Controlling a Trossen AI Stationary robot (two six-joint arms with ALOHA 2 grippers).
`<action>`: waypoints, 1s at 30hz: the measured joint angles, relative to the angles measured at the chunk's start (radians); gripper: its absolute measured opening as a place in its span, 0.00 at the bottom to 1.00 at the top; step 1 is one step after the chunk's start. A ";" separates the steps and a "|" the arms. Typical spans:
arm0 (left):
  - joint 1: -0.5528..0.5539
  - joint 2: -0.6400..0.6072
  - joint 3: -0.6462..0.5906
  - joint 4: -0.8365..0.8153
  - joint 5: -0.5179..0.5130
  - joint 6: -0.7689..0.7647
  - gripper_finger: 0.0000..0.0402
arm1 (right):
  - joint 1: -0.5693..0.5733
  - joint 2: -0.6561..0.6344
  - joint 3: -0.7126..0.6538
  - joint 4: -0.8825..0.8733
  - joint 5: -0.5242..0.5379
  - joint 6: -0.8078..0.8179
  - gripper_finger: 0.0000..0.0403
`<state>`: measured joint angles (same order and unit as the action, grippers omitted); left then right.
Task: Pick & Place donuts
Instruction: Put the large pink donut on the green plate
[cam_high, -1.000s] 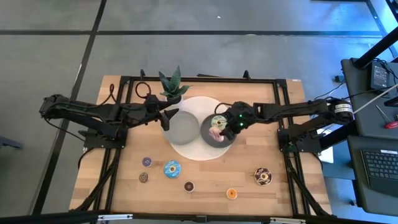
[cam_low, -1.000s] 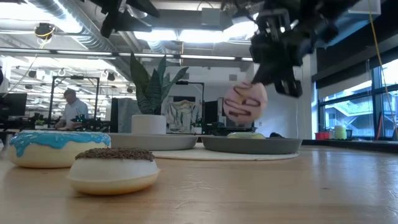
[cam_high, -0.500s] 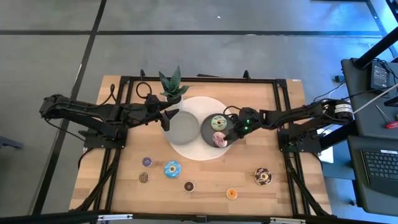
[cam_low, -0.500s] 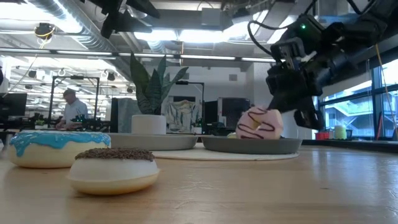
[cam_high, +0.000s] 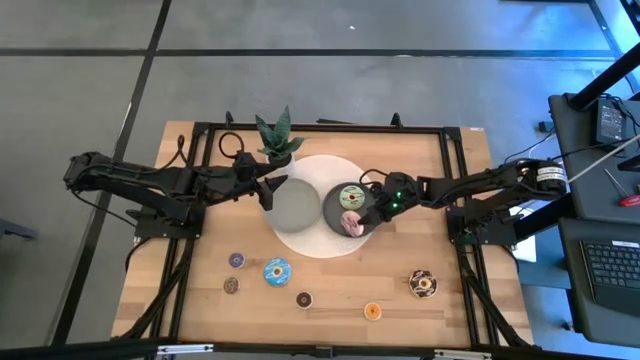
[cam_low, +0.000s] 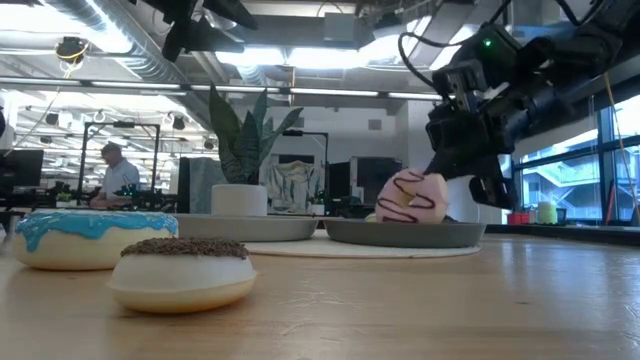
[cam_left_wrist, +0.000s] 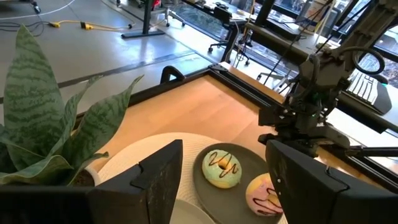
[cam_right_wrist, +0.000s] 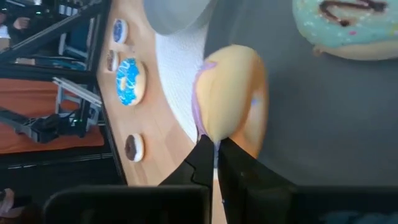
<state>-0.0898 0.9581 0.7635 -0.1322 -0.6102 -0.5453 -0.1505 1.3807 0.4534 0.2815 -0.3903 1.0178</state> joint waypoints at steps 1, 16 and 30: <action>0.000 0.000 0.000 0.000 0.000 0.000 0.56 | 0.000 0.006 0.000 -0.003 -0.001 0.003 0.04; 0.000 0.000 0.000 0.000 -0.003 0.008 0.56 | 0.000 0.039 0.000 0.004 0.100 -0.070 0.14; 0.000 0.000 0.000 0.000 -0.003 0.009 0.56 | -0.005 0.040 0.000 -0.041 0.115 -0.033 0.41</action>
<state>-0.0895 0.9581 0.7635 -0.1326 -0.6136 -0.5365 -0.1555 1.4204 0.4534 0.2401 -0.2755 0.9849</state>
